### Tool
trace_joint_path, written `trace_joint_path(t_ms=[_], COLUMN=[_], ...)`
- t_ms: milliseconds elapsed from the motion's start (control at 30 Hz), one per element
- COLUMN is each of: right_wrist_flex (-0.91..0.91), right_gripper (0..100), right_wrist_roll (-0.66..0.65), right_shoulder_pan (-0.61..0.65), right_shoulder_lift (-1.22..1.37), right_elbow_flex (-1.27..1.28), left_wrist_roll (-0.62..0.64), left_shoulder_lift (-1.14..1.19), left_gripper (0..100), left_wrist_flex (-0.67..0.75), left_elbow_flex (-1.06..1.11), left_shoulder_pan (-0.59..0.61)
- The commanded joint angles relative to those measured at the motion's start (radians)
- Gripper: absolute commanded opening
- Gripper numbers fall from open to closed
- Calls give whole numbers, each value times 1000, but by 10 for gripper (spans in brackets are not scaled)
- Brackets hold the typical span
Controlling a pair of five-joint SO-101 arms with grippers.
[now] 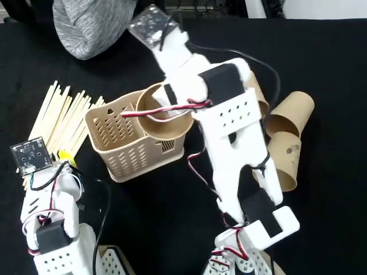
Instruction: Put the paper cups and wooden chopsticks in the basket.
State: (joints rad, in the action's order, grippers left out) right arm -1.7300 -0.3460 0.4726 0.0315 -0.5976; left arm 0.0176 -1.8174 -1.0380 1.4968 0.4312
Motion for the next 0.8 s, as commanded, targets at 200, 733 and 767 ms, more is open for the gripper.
trace_joint_path(t_ms=[200,733,767], right_wrist_flex=[-31,-6,6], right_gripper=[407,240,260], right_wrist_roll=[-20,-377,-446], right_shoulder_pan=[23,-282,-313], right_shoulder_lift=[-47,4,5], right_elbow_flex=[-263,-99,-44], left_wrist_roll=[-64,-68,-68], left_shoulder_lift=[-6,-6,-6], left_gripper=[84,84,84], left_wrist_flex=[40,41,41], left_elbow_flex=[28,31,31], left_shoulder_pan=[-44,-45,-45])
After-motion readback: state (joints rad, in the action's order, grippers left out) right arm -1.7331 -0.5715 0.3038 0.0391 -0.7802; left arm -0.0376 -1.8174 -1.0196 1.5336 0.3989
